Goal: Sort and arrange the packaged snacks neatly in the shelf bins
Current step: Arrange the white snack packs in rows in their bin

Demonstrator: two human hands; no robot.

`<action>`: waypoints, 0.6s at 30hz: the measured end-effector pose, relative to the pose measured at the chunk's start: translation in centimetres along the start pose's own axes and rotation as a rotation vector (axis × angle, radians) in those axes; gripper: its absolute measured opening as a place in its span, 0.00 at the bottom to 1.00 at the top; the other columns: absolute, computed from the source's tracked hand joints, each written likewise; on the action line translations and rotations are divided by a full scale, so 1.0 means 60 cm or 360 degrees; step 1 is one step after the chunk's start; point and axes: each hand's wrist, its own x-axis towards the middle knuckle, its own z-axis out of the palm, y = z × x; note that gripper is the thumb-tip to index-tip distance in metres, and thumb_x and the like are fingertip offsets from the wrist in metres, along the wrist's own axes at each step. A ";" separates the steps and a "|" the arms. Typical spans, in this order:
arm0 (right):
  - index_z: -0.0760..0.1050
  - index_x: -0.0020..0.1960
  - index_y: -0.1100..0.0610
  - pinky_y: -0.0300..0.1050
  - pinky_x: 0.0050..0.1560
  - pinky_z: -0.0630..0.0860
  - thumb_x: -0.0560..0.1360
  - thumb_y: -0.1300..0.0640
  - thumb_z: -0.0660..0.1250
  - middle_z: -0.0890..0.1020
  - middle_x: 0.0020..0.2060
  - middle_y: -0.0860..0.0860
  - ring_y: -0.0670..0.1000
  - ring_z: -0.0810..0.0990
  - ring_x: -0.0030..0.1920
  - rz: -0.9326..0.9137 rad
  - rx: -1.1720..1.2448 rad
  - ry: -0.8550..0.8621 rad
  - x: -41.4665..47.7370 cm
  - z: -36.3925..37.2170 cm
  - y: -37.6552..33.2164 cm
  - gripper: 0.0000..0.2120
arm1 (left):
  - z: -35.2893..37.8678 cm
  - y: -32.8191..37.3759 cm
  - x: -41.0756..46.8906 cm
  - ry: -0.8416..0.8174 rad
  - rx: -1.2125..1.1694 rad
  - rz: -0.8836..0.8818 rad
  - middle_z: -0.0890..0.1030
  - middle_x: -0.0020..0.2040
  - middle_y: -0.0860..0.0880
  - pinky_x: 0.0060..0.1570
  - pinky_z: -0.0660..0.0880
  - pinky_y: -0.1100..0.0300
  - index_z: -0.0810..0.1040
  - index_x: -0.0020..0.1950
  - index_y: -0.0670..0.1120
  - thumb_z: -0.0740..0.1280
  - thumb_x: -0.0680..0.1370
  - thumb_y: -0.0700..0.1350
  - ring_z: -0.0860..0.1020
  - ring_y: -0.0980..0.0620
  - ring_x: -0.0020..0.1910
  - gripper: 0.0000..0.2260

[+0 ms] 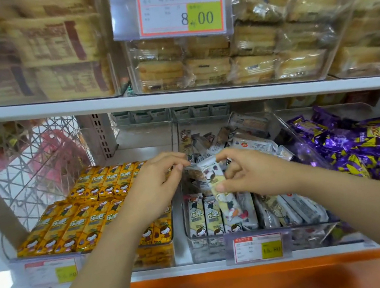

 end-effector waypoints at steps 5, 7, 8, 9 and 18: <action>0.61 0.66 0.55 0.43 0.43 0.82 0.76 0.55 0.67 0.77 0.40 0.52 0.49 0.81 0.35 0.0175 0.0457 0.0027 0.034 0.049 -0.017 0.23 | 0.001 -0.005 0.000 0.0004 0.0012 0.0024 0.77 0.59 0.56 0.62 0.68 0.57 0.81 0.54 0.49 0.60 0.81 0.45 0.73 0.56 0.61 0.10; 0.61 0.67 0.59 0.45 0.43 0.82 0.76 0.57 0.67 0.76 0.40 0.52 0.51 0.81 0.35 0.0257 0.0587 -0.0007 0.047 0.072 -0.018 0.23 | 0.000 -0.006 0.000 0.0001 0.0013 0.0017 0.77 0.59 0.56 0.63 0.67 0.58 0.81 0.55 0.49 0.60 0.81 0.44 0.73 0.56 0.61 0.10; 0.61 0.67 0.59 0.44 0.42 0.81 0.76 0.57 0.67 0.75 0.41 0.51 0.51 0.81 0.35 0.0281 0.0600 -0.0022 0.052 0.081 -0.019 0.24 | 0.000 -0.007 0.000 -0.0001 0.0019 0.0018 0.77 0.59 0.56 0.63 0.67 0.59 0.81 0.55 0.48 0.60 0.81 0.44 0.73 0.55 0.61 0.10; 0.62 0.67 0.59 0.43 0.41 0.81 0.76 0.57 0.67 0.75 0.41 0.51 0.50 0.80 0.35 0.0295 0.0592 -0.0025 0.055 0.085 -0.021 0.24 | 0.000 -0.007 0.001 -0.0005 0.0028 0.0019 0.77 0.59 0.56 0.63 0.67 0.59 0.81 0.55 0.48 0.60 0.81 0.44 0.73 0.55 0.61 0.10; 0.67 0.51 0.50 0.51 0.44 0.82 0.73 0.61 0.69 0.79 0.47 0.55 0.55 0.84 0.38 0.0247 0.0715 0.0583 0.043 0.033 -0.020 0.14 | -0.002 -0.005 0.002 -0.0036 0.0048 -0.0006 0.77 0.61 0.56 0.60 0.64 0.64 0.80 0.55 0.50 0.60 0.81 0.45 0.72 0.58 0.62 0.10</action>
